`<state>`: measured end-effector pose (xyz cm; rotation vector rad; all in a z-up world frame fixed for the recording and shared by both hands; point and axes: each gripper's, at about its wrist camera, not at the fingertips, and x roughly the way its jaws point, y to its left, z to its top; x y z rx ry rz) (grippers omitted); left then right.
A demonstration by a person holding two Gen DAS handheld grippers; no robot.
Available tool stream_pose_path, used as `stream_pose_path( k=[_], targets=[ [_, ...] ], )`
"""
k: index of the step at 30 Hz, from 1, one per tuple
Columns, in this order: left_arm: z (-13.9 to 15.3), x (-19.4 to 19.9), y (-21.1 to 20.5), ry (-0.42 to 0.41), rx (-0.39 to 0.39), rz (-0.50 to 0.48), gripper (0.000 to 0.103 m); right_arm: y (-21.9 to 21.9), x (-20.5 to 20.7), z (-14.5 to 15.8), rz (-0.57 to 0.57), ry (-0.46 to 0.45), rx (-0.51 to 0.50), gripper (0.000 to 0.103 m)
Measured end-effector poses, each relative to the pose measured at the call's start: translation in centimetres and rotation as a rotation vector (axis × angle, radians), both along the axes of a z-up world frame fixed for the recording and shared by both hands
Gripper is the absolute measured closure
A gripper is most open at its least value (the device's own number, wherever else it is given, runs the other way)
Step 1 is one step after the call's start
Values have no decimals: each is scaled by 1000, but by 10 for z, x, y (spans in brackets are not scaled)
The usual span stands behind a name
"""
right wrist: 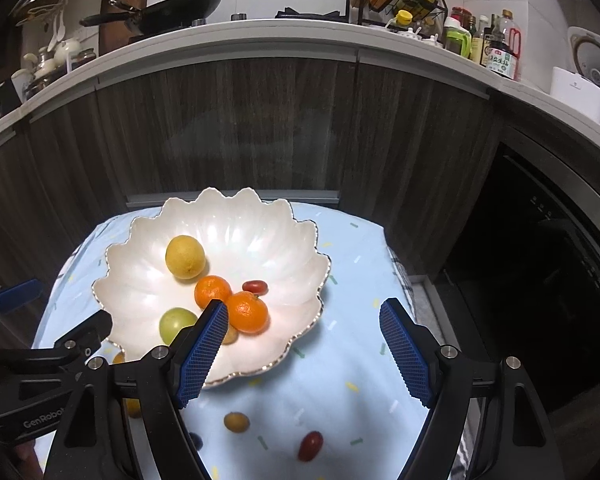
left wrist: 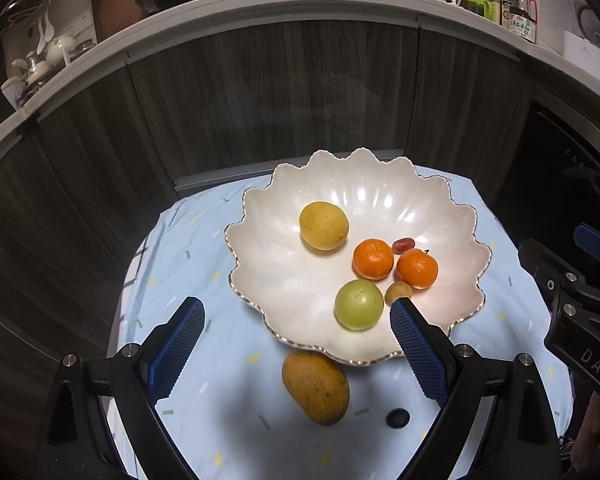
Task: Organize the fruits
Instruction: 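Withdraw both open tools from the bowl toward the mango and date, then grasp the mango with the left tool while the right tool grasps the other red date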
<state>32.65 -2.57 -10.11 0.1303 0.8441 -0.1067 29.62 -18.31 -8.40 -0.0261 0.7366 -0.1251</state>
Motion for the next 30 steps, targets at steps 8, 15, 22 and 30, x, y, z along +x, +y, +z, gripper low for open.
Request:
stream_pose_path(
  k=[8,15,22,30],
  targets=[
    [0,-23,-2,-19,25,-6,8,-5,-20,-6,-18,3,-3,24],
    [-10,-40,-6,-23,33,-2,8,-13,-34,-22,-33,26,22,24],
    [-27,-49,-9,-12,36,-15,8,-18,-45,-49,-54,67,27,24],
    [-49,-52,-10,11,26,-26,8,-20,-52,-71,-70,95,32,25]
  ],
)
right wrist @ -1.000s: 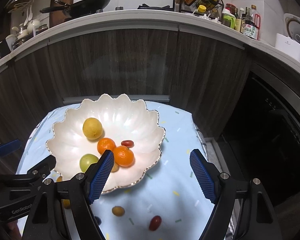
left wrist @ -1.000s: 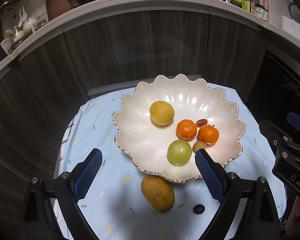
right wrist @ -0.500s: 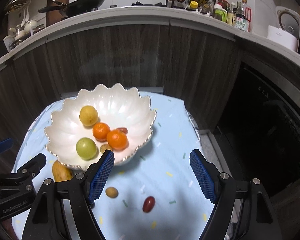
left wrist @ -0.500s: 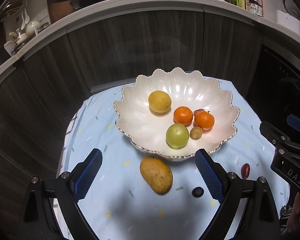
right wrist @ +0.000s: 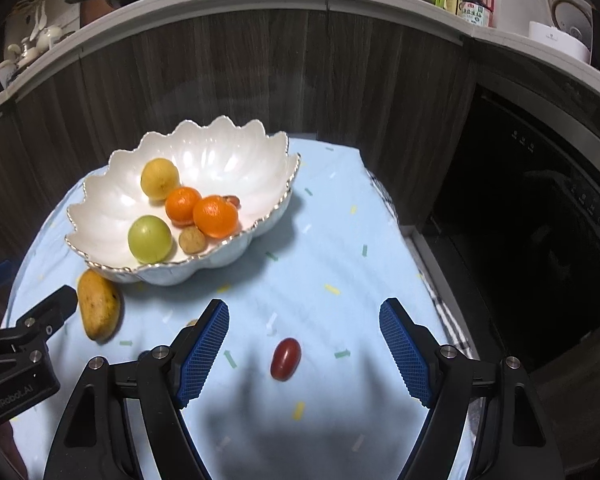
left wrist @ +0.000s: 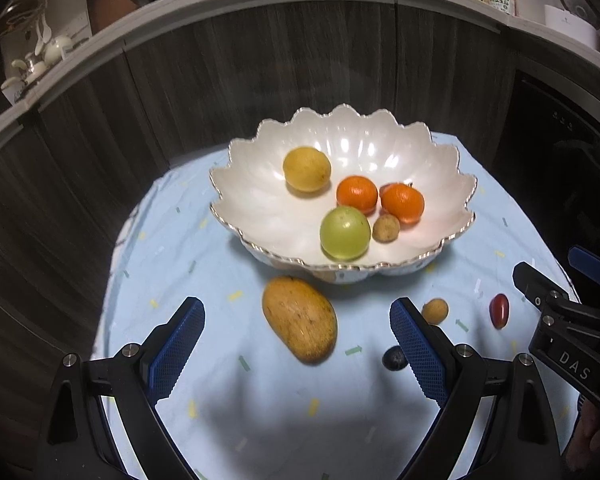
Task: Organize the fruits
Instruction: 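Grasp the mango with the left tool while the right tool grasps the other red date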
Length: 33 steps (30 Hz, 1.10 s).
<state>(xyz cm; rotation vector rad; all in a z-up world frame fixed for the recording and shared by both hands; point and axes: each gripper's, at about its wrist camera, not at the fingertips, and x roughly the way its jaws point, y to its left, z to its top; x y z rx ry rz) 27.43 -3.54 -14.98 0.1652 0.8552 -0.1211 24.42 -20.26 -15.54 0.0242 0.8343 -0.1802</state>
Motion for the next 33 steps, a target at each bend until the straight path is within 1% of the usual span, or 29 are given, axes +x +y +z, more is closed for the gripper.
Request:
stream_pose_path(
  k=[5,9,14,18,24,27,30,33],
  targets=[
    [-16,2,3,28,-6,20,8,4,1,-13,9,23,-8,25],
    [-24,4,6,31,-16,34,8,7,5,-22,13,38,-16,29],
    [-33,8,8,36,-21,36,9,11,9,-34,25,64,-7,42],
    [-42,11,7,49,-13,32,16,11,11,-42,23,81,-4,47],
    [-49,16,6,39,1,51,16,9,13,-49,17,94,4,48],
    [-53,20,7,45,2,56,17,9,15,-52,20,104,7,52],
    [-58,26,7,63,-1,62,23,10,17,-57,20,115,13,54],
    [-62,28,6,71,4,65,24,10,17,-60,16,125,16,56]
  ],
)
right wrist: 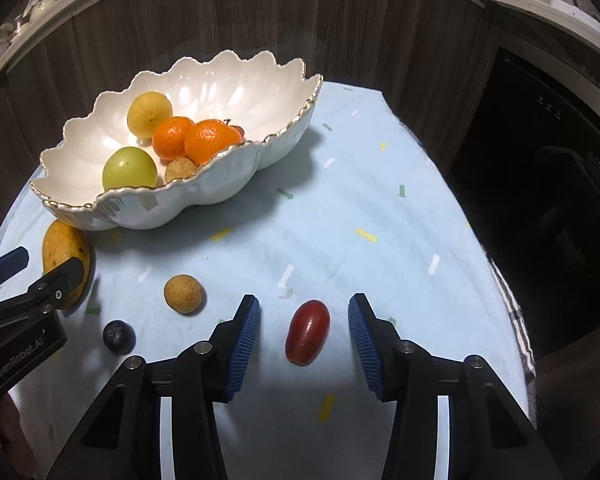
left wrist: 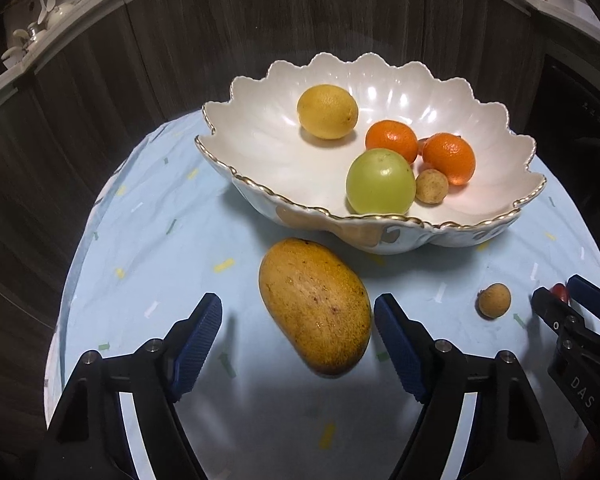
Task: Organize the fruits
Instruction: 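Grasp the mango with the left tool while the right tool grasps the other red date, then lift the mango with the left tool while the right tool carries the date toward the bowl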
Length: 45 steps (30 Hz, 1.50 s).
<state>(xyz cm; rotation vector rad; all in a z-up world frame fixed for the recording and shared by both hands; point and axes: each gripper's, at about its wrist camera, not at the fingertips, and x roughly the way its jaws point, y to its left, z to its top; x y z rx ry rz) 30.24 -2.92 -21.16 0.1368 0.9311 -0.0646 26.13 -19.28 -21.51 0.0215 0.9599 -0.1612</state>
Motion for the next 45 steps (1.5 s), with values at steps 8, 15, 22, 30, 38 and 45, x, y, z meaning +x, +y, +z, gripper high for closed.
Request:
stream_pose_path(
  k=[8,15,22,30,38,45],
  targets=[
    [-6,3,-3,12,-2,-8,33,-1,0,-3,-7,11,16,61],
    [-8,2,-4,20,-32,-27,46,-1,-1,-4,-6,6,11,77],
    [-9,2,-3,21,-34,-27,48,0,-1,-2,-7,3,7,82],
    [-4,-2,-2,20,-30,-26,49,0,-2,3,2,1,16,83],
    [10,-11,-1,0,-23,-22,49,0,-9,17,14,-33,18,83],
    [31,-19,2,-29,-23,-18,49,1,-13,35,27,-78,17,83]
  ],
)
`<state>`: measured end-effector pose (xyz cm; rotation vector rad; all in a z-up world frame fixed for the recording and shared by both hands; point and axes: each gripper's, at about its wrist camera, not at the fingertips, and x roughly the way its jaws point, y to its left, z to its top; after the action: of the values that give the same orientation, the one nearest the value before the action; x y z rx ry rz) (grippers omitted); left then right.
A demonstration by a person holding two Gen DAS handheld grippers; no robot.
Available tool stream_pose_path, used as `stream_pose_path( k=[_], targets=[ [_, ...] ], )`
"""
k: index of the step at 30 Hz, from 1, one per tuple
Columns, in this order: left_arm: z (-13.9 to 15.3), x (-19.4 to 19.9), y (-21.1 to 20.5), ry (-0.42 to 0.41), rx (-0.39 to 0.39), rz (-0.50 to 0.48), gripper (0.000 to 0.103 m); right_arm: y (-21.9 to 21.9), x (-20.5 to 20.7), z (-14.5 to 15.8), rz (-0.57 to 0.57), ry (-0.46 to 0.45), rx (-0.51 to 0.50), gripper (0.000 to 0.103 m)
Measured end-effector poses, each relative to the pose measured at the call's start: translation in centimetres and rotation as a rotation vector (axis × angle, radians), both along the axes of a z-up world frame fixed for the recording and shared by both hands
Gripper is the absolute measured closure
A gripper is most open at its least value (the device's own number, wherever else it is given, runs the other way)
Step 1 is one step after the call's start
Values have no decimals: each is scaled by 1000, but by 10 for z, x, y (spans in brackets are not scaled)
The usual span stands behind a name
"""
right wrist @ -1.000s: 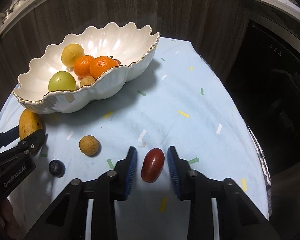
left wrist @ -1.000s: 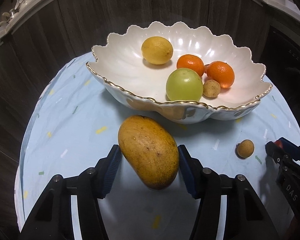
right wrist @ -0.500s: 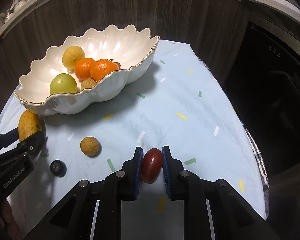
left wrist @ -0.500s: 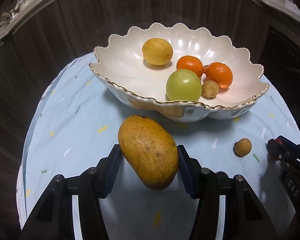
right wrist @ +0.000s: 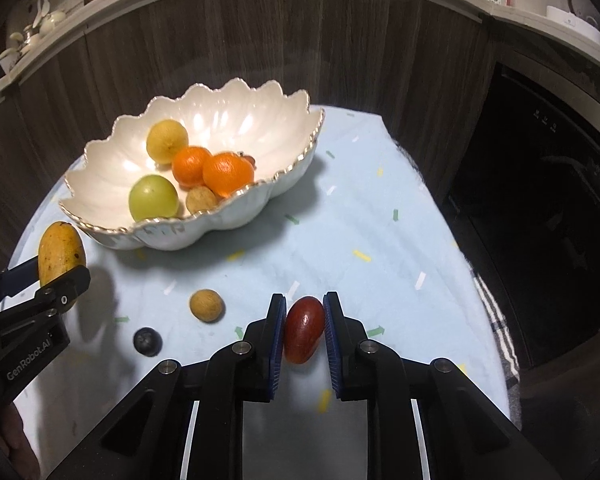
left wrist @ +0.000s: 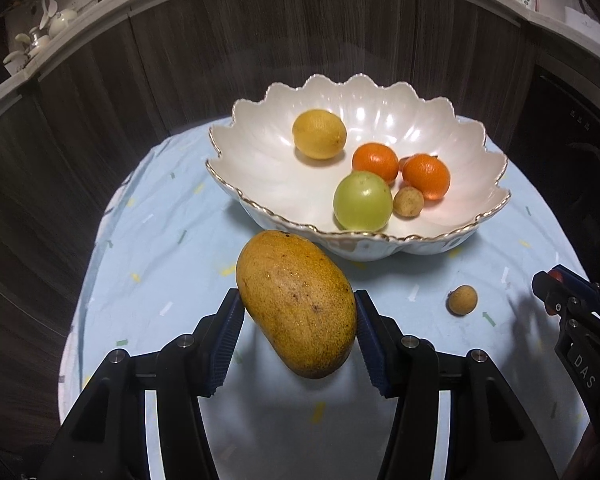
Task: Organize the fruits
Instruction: 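Lift the mango with the left tool while the right tool carries the date toward the bowl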
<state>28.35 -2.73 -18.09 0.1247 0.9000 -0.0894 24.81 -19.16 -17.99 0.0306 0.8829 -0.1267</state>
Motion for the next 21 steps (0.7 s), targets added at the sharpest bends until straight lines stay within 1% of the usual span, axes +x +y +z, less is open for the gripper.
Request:
stream_pose_path(
  k=[9,15,21],
  targets=[
    [28,-7,4,-37,0,3,49,3,0,22,17,-46,-2,83],
    [45,-5,5,-70,5,-4,49,3,0,33,28,-67,-2,83],
    [56,3,3,-87,8,-13,49,2,8,42,32,-85,-4,83]
  ],
)
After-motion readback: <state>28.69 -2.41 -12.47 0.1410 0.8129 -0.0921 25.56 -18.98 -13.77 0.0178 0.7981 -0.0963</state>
